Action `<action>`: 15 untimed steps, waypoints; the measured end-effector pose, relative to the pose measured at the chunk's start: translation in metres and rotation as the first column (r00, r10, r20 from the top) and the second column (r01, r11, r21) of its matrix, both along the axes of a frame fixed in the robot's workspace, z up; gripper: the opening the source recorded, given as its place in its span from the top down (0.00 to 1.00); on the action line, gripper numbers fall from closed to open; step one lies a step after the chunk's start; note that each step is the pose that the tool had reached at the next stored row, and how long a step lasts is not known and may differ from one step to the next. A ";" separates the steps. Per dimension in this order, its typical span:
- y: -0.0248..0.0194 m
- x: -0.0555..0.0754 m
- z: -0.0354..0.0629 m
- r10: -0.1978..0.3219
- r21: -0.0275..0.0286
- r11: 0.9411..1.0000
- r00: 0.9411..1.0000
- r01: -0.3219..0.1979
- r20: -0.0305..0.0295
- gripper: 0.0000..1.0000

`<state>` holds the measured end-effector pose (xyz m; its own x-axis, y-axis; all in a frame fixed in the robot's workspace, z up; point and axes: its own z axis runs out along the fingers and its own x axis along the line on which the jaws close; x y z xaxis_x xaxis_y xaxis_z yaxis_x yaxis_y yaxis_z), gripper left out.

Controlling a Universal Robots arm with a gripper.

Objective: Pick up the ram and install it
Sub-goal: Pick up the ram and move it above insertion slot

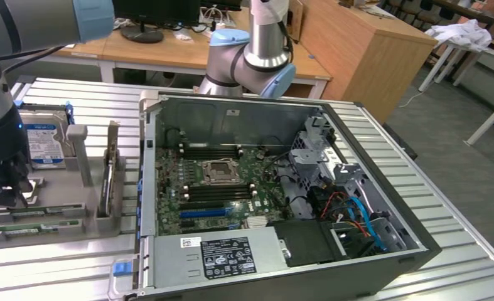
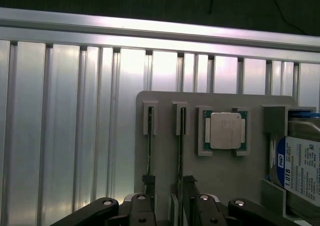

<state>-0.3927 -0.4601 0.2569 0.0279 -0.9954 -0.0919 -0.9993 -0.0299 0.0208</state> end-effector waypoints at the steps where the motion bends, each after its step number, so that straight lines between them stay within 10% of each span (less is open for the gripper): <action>1: -0.0008 0.000 0.0000 0.000 0.000 1.000 1.000 0.000 0.000 0.64; 15: -0.0085 0.000 0.0001 0.000 0.000 1.000 1.000 0.000 0.000 0.64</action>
<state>-0.3928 -0.4686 0.2570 0.0278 -0.9954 -0.0918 -0.9993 -0.0298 0.0210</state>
